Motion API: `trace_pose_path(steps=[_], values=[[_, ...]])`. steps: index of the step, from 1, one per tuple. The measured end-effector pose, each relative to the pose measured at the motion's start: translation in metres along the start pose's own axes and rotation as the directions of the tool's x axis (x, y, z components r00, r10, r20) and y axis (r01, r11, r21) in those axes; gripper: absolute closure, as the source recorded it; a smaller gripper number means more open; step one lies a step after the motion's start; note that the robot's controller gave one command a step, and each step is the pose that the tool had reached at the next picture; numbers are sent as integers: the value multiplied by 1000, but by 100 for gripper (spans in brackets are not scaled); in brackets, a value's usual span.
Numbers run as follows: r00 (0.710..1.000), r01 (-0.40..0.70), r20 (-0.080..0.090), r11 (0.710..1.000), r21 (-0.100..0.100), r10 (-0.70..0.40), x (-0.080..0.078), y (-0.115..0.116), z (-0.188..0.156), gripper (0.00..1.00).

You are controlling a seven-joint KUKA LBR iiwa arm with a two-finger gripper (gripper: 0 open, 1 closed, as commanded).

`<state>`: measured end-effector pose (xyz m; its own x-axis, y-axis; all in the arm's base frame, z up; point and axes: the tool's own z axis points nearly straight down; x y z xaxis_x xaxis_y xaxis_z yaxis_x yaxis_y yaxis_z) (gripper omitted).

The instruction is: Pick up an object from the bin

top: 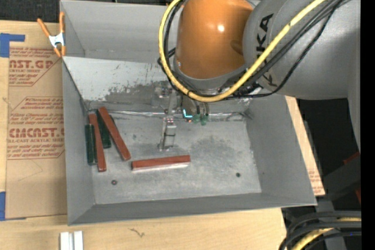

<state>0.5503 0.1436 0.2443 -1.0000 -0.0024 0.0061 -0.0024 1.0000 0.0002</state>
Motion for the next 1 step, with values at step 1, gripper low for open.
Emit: trace_pose_path(steps=[1], values=[[998,70,-2,998,1,-70,39,-51,180,0]])
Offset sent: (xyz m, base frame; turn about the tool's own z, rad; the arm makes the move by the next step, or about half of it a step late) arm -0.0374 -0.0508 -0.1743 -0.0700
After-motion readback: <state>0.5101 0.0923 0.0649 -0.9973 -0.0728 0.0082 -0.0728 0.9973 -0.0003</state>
